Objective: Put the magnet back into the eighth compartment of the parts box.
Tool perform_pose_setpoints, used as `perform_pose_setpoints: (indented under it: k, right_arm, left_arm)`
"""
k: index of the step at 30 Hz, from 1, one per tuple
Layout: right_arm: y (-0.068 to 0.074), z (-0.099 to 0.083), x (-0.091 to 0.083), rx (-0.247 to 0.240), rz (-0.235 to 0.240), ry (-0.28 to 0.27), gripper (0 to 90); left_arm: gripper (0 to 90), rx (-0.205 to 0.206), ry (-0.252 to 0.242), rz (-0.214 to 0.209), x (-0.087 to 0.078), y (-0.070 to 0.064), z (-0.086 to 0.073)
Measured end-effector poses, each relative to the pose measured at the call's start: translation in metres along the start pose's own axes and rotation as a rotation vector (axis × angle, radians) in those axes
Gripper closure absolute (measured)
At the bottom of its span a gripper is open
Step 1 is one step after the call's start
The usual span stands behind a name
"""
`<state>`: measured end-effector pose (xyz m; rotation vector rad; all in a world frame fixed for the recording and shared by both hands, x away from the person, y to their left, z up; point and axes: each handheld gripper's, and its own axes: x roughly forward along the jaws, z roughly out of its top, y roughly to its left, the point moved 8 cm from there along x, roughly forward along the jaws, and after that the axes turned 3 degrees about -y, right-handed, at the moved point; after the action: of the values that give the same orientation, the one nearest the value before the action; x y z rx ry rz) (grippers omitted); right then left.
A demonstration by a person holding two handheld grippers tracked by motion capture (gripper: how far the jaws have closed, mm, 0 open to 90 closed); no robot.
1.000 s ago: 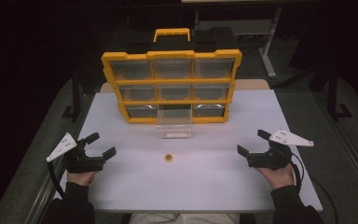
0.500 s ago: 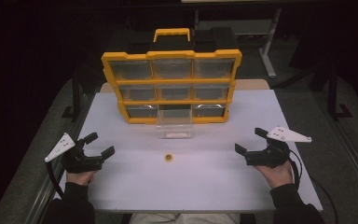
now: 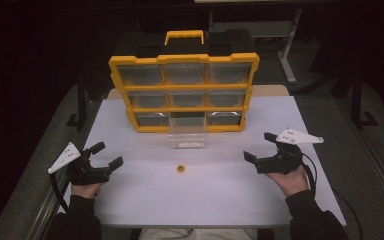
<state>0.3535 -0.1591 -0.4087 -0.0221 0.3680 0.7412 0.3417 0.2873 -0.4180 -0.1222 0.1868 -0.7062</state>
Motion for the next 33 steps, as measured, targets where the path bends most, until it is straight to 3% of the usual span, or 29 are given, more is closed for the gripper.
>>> perform_pose_setpoints:
  k: [11,33]
  right_arm:
    - [0.011,0.003,0.017,-0.023,0.041,0.052,0.0]
    - [0.046,0.004,0.054,-0.103,0.158,0.178,0.0]
  left_arm:
    - [0.0,0.002,0.007,-0.005,0.002,-0.001,-0.001]
    - [0.0,0.003,0.013,-0.019,0.003,-0.002,-0.002]
